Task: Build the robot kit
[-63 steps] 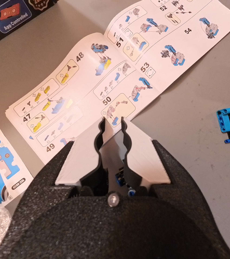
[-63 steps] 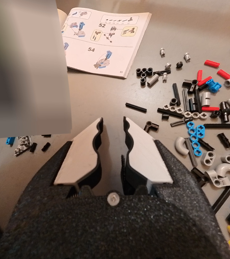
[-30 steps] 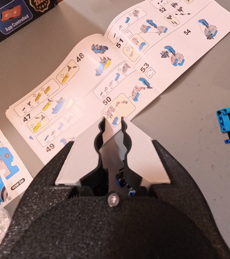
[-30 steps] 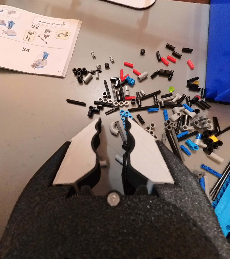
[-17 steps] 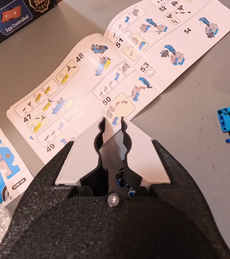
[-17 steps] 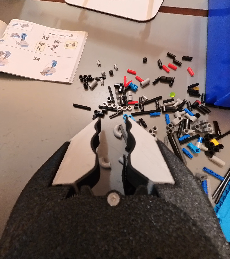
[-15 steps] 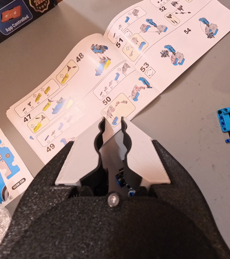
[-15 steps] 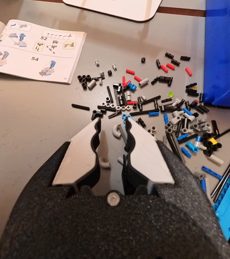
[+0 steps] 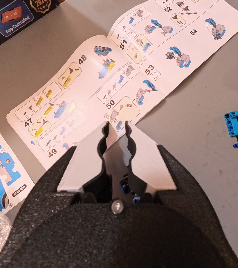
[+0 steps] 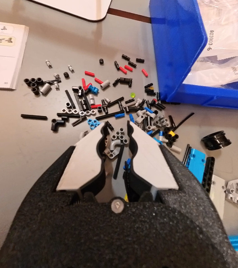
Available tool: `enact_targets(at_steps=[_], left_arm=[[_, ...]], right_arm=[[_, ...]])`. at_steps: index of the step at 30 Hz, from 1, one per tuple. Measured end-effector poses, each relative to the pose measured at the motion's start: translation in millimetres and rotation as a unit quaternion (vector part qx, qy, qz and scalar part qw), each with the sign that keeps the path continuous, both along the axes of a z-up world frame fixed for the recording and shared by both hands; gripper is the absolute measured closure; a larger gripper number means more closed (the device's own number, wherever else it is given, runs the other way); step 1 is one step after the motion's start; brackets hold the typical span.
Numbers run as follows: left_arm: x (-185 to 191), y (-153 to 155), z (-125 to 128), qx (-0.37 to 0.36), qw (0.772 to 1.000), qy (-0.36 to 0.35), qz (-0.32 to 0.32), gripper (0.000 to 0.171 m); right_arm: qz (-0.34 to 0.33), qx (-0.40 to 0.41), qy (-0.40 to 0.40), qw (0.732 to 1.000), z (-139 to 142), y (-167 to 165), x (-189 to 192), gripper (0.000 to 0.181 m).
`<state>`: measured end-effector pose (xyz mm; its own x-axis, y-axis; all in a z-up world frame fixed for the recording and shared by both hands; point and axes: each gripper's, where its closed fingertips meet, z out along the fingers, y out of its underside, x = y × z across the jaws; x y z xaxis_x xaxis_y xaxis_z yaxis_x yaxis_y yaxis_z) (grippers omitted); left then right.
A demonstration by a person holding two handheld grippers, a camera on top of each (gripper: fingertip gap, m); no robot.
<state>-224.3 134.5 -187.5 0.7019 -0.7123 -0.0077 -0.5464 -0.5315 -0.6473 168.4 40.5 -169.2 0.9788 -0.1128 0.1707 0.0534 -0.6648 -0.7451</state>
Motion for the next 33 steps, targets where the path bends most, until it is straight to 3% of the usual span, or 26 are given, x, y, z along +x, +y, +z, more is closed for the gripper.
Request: enact_targets(at_steps=[15, 23, 33], left_arm=[[0.1, 0.1, 0.0, 0.001, 1.000, -0.002, -0.001, 0.148], [0.0, 0.2, 0.0, 0.001, 1.000, -0.003, -0.001, 0.148], [0.2, 0.3, 0.1, 0.001, 1.000, -0.005, -0.001, 0.148]], right_arm=[[-0.043, -0.006, -0.067, 0.997, -0.7, -3.8, 24.2, 0.159], [-0.072, -0.016, -0.022, 0.997, -8.7, -7.7, 34.0, 0.159], [-0.087, -0.029, -0.029, 0.995, -13.3, -11.9, 42.9, 0.159]])
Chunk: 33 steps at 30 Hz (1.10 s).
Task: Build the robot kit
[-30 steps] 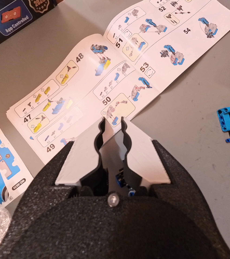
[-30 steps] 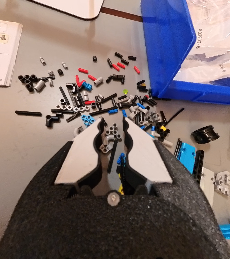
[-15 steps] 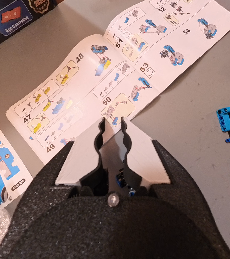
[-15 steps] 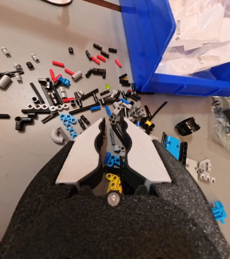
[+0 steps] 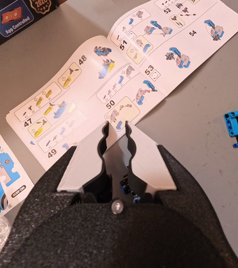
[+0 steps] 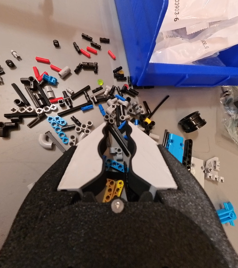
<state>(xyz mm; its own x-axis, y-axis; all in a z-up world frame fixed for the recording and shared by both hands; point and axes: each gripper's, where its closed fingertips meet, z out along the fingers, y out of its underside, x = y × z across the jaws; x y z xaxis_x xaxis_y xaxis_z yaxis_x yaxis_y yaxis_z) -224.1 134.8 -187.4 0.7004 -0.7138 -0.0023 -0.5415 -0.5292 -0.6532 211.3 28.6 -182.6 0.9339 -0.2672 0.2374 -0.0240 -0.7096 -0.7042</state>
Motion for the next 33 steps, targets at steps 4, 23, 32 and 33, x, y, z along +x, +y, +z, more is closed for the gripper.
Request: enact_targets(at_steps=[4, 23, 32, 33], left_arm=[[0.0, -0.1, 0.0, 0.000, 1.000, -0.001, 0.000, 0.148], [0.0, -0.1, 0.1, 0.001, 1.000, -0.002, -0.001, 0.148], [-0.1, -0.2, 0.2, 0.002, 1.000, 0.000, 0.000, 0.148], [-0.1, -0.1, 0.2, 0.001, 1.000, 0.000, 0.001, 0.148]], right_arm=[[0.001, 0.003, 0.016, 1.000, -1.1, -0.1, -1.6, 0.162], [0.017, 0.071, 0.029, 0.997, 29.2, -17.6, -6.7, 0.161], [0.088, 0.033, 0.108, 0.990, 12.3, -18.8, -46.2, 0.152], [0.094, 0.030, 0.112, 0.989, 11.0, -18.8, -49.4, 0.153]])
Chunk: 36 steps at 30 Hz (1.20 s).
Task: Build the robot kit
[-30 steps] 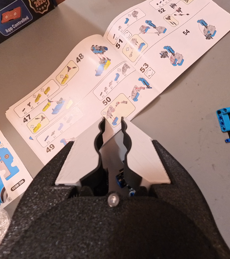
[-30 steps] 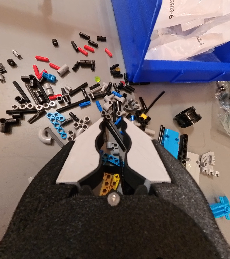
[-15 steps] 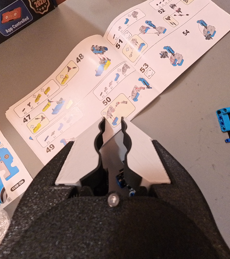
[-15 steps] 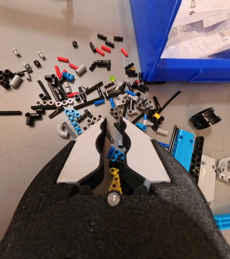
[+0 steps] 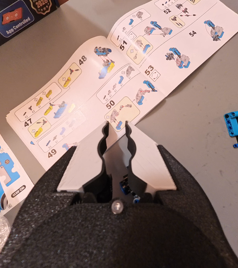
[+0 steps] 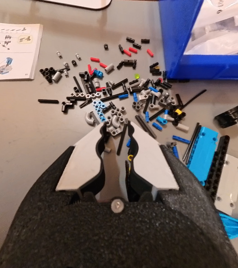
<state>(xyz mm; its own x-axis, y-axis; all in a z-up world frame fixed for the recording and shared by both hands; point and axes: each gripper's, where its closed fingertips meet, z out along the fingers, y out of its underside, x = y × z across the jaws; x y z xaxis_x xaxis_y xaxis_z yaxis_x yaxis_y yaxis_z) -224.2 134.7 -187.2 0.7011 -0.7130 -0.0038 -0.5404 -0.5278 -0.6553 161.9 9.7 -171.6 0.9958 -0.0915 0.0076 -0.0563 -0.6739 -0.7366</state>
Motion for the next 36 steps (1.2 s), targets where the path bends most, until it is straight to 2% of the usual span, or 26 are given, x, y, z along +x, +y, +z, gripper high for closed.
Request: enact_targets(at_steps=[6, 10, 22, 26, 31, 36], left_arm=[[0.1, 0.1, 0.0, -0.001, 1.000, -0.003, 0.000, 0.148], [0.2, 0.1, 0.1, -0.001, 1.000, -0.002, 0.000, 0.148], [0.1, 0.1, 0.1, 0.001, 1.000, -0.006, 0.000, 0.148], [0.1, 0.3, 0.1, -0.001, 1.000, -0.009, 0.001, 0.148], [0.1, 0.2, 0.1, -0.001, 1.000, -0.009, 0.002, 0.148], [0.0, 0.3, 0.1, 0.001, 1.000, -0.011, 0.002, 0.148]], right_arm=[[0.031, -0.027, 0.044, 0.998, -15.0, -9.8, -18.3, 0.153], [0.026, -0.015, 0.034, 0.999, -8.9, -14.1, -17.2, 0.153], [-0.037, -0.004, 0.016, 0.999, -6.1, -40.4, 17.1, 0.153], [-0.033, -0.002, 0.035, 0.999, -7.5, -40.0, 14.4, 0.153], [-0.024, -0.007, 0.021, 0.999, -6.8, -42.0, 10.9, 0.152], [-0.070, 0.023, 0.002, 0.997, 6.9, -59.6, 34.4, 0.152]])
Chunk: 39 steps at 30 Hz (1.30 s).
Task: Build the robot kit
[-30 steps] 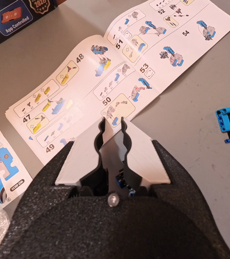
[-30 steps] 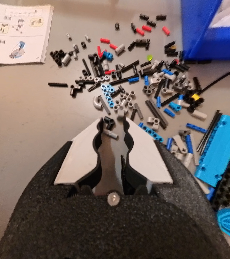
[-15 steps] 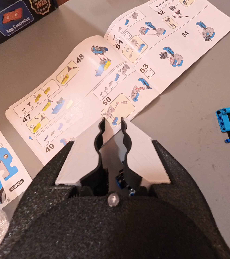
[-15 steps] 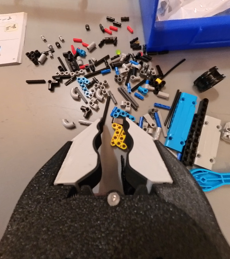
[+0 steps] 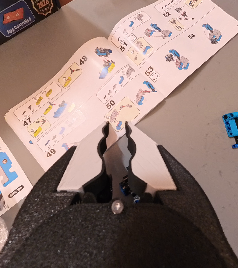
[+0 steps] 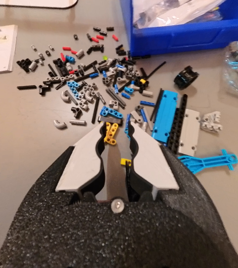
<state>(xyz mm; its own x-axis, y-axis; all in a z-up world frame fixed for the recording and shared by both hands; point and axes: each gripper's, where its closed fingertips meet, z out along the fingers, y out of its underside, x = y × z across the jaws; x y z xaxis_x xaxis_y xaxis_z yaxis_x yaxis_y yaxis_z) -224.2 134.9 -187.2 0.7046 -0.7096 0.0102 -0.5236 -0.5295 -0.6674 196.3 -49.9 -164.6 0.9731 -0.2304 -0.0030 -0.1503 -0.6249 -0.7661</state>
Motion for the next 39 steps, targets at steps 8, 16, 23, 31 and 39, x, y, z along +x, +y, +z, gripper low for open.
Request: enact_targets(at_steps=[8, 16, 23, 31, 39], left_arm=[[-0.2, -0.1, 0.3, -0.007, 1.000, -0.015, 0.002, 0.148], [-0.1, -0.1, 0.2, -0.006, 1.000, -0.015, 0.005, 0.149], [-0.2, -0.2, 0.3, -0.006, 1.000, -0.017, 0.004, 0.149], [-0.5, -0.6, 0.4, -0.007, 1.000, -0.026, 0.002, 0.148], [-0.6, -0.7, 0.4, -0.005, 1.000, -0.028, 0.001, 0.149]], right_arm=[[-0.027, -0.027, 0.029, 0.999, -15.8, -18.6, 13.2, 0.152], [-0.002, -0.020, 0.049, 0.999, -16.8, -14.4, 4.4, 0.153], [-0.014, 0.003, 0.048, 0.999, -8.4, -17.2, 8.4, 0.153], [-0.008, -0.012, 0.034, 0.999, -12.2, -18.9, 6.0, 0.153], [-0.014, -0.014, 0.028, 0.999, -13.3, -30.9, 10.6, 0.153]])
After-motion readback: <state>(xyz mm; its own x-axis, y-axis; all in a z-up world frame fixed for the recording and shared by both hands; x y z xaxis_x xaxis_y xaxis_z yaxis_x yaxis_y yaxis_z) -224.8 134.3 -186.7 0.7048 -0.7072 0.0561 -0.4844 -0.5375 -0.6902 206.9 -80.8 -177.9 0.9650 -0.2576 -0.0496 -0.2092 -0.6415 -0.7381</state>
